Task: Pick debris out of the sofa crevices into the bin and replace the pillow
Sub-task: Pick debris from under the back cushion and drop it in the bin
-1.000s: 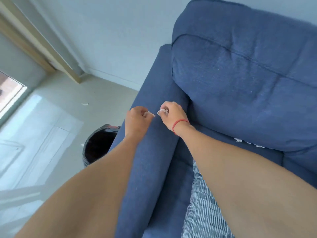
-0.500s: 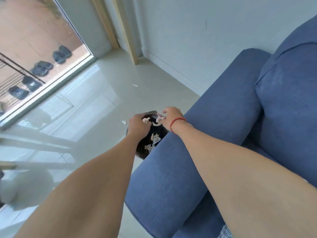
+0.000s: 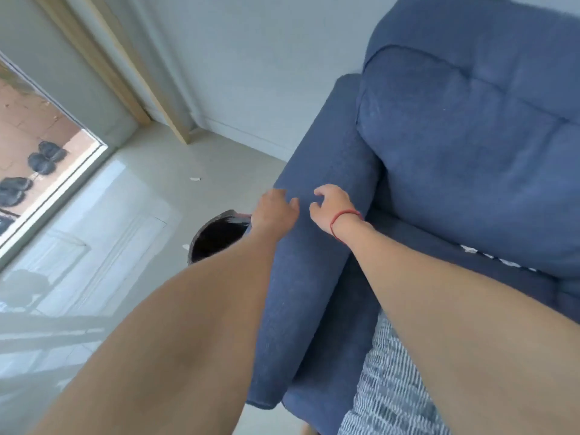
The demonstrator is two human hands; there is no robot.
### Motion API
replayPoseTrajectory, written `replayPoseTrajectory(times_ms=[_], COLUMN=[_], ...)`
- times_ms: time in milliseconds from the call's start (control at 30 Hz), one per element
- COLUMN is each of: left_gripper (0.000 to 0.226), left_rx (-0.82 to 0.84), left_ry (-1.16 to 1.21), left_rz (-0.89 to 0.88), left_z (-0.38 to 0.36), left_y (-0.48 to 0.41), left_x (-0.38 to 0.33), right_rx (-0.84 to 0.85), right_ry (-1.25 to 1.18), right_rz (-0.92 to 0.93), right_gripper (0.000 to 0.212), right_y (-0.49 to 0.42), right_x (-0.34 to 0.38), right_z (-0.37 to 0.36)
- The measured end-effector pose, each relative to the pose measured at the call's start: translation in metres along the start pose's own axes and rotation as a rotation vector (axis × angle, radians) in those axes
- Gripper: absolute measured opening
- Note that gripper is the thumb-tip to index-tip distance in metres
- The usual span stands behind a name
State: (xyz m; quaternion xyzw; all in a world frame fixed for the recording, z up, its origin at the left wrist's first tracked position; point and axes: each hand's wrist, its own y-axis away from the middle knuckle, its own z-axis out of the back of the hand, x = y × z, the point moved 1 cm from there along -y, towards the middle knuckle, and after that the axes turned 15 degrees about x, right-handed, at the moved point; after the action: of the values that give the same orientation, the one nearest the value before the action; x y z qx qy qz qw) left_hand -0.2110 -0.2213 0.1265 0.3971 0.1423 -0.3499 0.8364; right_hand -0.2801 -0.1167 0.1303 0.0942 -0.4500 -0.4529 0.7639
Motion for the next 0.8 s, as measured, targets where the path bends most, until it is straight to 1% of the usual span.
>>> replayPoseTrajectory(times_ms=[67, 100, 233, 400, 467, 567, 667, 733, 800], left_gripper=[0.034, 0.041, 0.044, 0.042, 0.042, 0.048, 0.048, 0.051, 0.055], left_rx=[0.058, 0.077, 0.161, 0.277, 0.338, 0.431, 0.494, 0.545, 0.595], left_ry=[-0.078, -0.126, -0.300, -0.403, -0.430, -0.447, -0.481, -0.517, -0.548], left_rz=[-0.058, -0.101, -0.322, -0.406, -0.409, -0.368, -0.328, -0.290, -0.258], left_z=[-0.036, -0.053, -0.113, -0.173, -0.194, -0.219, -0.241, -0.258, -0.275], left_y=[0.008, 0.013, 0.029, 0.029, 0.025, 0.012, -0.001, -0.006, -0.009], left_x=[-0.039, -0.060, -0.137, -0.199, -0.213, -0.225, -0.228, -0.223, -0.221], right_rx=[-0.061, -0.097, -0.232, -0.322, -0.328, -0.319, -0.314, -0.276, -0.211], right_ry=[-0.007, -0.011, -0.042, -0.134, -0.188, -0.261, -0.349, -0.393, -0.405], right_rz=[-0.058, -0.105, -0.266, -0.403, -0.449, -0.511, -0.556, -0.584, -0.607], right_gripper=[0.043, 0.044, 0.047, 0.051, 0.052, 0.052, 0.046, 0.043, 0.046], right_y=[0.030, 0.045, 0.100, 0.139, 0.143, 0.138, 0.132, 0.134, 0.134], right_x=[-0.046, -0.069, -0.150, -0.220, -0.243, -0.274, -0.300, -0.316, -0.333], right_z=[0.025, 0.039, 0.093, 0.132, 0.140, 0.146, 0.142, 0.128, 0.117])
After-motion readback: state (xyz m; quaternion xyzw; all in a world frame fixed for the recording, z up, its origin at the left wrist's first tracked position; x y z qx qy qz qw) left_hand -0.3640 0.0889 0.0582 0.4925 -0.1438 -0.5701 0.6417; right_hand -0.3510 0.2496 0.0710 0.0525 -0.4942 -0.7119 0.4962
